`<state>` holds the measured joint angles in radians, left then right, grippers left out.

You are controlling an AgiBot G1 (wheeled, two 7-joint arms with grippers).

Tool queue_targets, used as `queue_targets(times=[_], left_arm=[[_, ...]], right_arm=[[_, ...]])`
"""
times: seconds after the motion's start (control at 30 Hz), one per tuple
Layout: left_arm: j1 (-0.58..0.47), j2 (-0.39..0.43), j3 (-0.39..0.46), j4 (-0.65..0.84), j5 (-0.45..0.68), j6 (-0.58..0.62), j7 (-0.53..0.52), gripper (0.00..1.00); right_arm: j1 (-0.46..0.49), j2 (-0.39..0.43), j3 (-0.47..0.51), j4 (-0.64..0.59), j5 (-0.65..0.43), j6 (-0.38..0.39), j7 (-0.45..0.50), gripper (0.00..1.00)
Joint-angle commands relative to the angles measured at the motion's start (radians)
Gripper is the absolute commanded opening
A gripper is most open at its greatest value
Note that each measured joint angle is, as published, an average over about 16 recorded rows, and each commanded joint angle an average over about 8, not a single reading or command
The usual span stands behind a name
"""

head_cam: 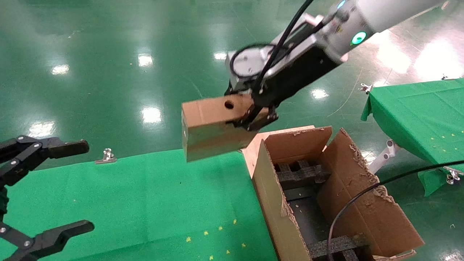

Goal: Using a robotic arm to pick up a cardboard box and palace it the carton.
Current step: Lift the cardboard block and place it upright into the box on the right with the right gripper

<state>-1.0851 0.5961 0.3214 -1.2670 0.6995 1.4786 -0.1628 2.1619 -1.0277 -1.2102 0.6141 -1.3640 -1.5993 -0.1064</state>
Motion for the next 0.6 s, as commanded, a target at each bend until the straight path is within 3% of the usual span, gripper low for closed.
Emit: queue_targets(times=[0.03,0.3,0.6], left_arm=[[0.0,0.0,0.0,0.0,0.0,0.0,0.0,1.0],[0.0,0.0,0.0,0.0,0.0,0.0,0.0,1.0],[0.0,0.0,0.0,0.0,0.0,0.0,0.0,1.0]], right_arm=[[0.035,0.003,-0.028,-0.014,0.025,-0.001,-0.004,0.0],[0.13,0.104,-0.189,0.002,0.092,-0.005,0.012,0.0],[0.266,0.32,-0.44,0.133,0.146,-0.005,0.105,0.0]])
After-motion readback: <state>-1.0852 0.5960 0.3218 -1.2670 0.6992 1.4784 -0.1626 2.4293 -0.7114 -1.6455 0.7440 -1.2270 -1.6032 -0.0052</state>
